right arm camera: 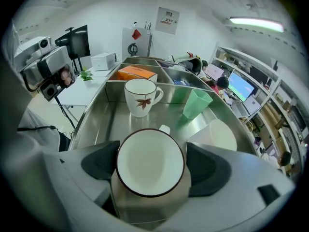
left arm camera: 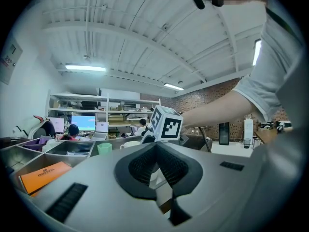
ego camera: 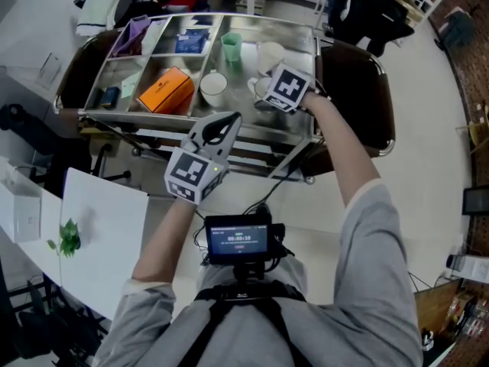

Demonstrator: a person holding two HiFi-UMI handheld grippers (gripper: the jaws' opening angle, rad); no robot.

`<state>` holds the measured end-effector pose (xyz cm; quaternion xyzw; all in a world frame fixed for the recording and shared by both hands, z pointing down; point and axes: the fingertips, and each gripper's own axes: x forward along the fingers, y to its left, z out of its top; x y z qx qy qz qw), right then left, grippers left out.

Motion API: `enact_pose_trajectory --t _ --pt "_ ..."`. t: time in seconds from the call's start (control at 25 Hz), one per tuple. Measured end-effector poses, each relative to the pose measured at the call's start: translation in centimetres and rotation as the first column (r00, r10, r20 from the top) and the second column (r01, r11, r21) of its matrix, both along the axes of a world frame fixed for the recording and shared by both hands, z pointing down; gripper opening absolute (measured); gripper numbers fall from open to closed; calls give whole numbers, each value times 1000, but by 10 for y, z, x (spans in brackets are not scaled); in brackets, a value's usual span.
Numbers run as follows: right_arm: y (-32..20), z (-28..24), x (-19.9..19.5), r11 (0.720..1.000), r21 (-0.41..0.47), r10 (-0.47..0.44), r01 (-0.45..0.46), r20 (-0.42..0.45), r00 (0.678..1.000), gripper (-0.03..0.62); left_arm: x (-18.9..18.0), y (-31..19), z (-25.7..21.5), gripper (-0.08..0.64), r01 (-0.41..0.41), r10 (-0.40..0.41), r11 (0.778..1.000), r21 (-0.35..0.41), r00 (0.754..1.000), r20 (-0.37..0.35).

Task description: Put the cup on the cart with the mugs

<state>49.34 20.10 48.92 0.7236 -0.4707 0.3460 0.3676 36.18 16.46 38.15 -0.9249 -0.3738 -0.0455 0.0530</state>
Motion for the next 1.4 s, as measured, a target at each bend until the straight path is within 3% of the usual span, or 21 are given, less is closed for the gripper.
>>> enact_pose_trajectory --t 0.28,0.44,0.72,0.76,0.8,0.88,1.0,1.12,1.24,1.4 --pt "1 -28 -11 999 37 -19 20 -16 1000 434 -5 -2 -1 3 -2 2 1000 3 1000 -13" --pt "20 -52 -6 998 51 44 -40 -89 995 434 -10 -9 -3 2 4 -3 1000 7 1000 -25" --pt "31 -114 -46 959 260 162 -110 -189 968 427 -27 -33 -8 3 15 -14 1000 14 999 -37" --pt "32 -122 -56 950 286 184 -121 -204 962 400 -31 -37 -11 2 19 -19 1000 10 999 -42" --pt "34 -130 -64 940 313 211 -137 -217 953 333 -34 -41 -12 3 23 -23 1000 6 999 -45" --pt "39 -143 -82 911 375 268 -171 -225 937 193 -42 -50 -13 2 26 -26 1000 1 998 -49" --pt "45 -155 -110 847 484 354 -221 -201 914 102 -53 -62 -13 2 30 -30 1000 -1 998 -50" --pt "59 -159 -137 763 585 455 -276 -183 871 17 -66 -76 -10 2 35 -35 999 2 999 -32" --pt "70 -154 -164 677 667 521 -312 -135 843 2 -73 -93 -7 3 55 -55 998 -4 998 -25" --pt "87 -131 -201 588 720 601 -370 -83 795 2 -86 -109 2 2 74 -74 997 -3 997 7"
